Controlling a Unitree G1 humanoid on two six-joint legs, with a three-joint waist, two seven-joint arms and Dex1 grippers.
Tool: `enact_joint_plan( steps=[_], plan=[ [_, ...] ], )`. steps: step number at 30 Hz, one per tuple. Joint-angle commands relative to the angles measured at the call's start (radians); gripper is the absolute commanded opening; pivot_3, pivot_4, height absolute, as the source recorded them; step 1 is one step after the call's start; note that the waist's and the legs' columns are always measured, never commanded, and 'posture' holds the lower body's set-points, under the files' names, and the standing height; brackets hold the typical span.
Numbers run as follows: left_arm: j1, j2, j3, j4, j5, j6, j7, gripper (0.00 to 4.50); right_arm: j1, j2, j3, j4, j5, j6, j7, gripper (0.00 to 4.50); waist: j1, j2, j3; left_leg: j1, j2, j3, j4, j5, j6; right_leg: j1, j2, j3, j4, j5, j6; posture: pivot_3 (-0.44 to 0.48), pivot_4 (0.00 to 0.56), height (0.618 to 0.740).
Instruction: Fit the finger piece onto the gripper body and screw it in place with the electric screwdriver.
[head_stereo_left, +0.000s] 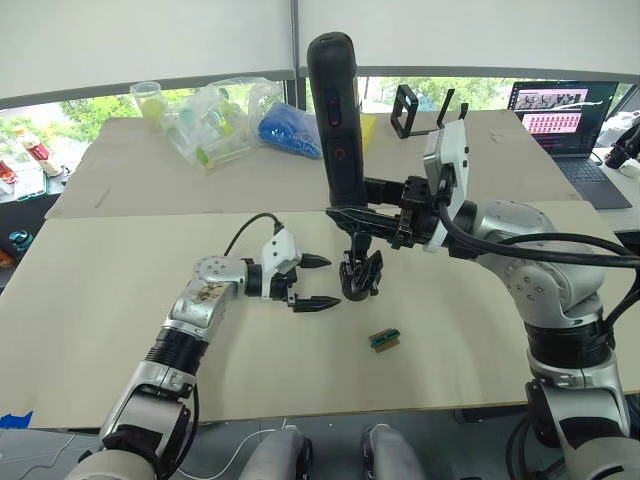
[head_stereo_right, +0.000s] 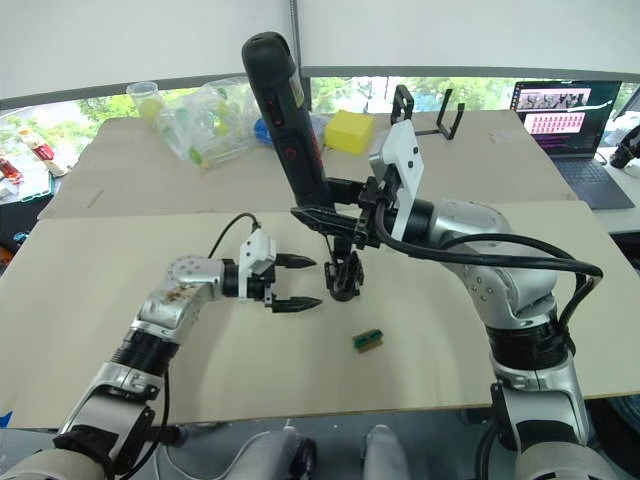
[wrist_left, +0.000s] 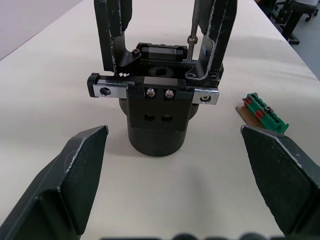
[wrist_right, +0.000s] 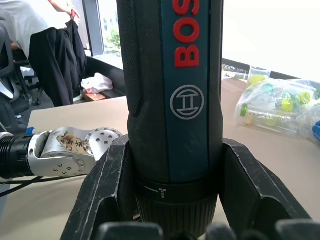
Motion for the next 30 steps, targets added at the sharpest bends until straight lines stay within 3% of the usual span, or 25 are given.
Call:
enact_joint_plan(
  steps=[1,30],
  plan=[
    [-0.022,-0.003,0.005,-0.009,0.006,-0.022,-0.005,4.5,-0.009,0.005,-0.046,-0.023,-0.006,-0.04,0.01,1.91,0.0,0.0,0.0,0.0,0.0,0.0,0.0,0.0,0.0,0.0,0.0,0.0,0.0,0.0,0.0,0.0,0.15,0.74],
    [-0.04,-0.018,0.01,-0.007,0.015,-0.019,-0.006,4.5,0.004,0.03,-0.064,-0.024,-0.037,-0.033,0.038,1.91,0.0,0.0,0.0,0.0,0.0,0.0,0.0,0.0,0.0,0.0,0.0,0.0,0.0,0.0,0.0,0.0,0.15,0.74]
  ],
)
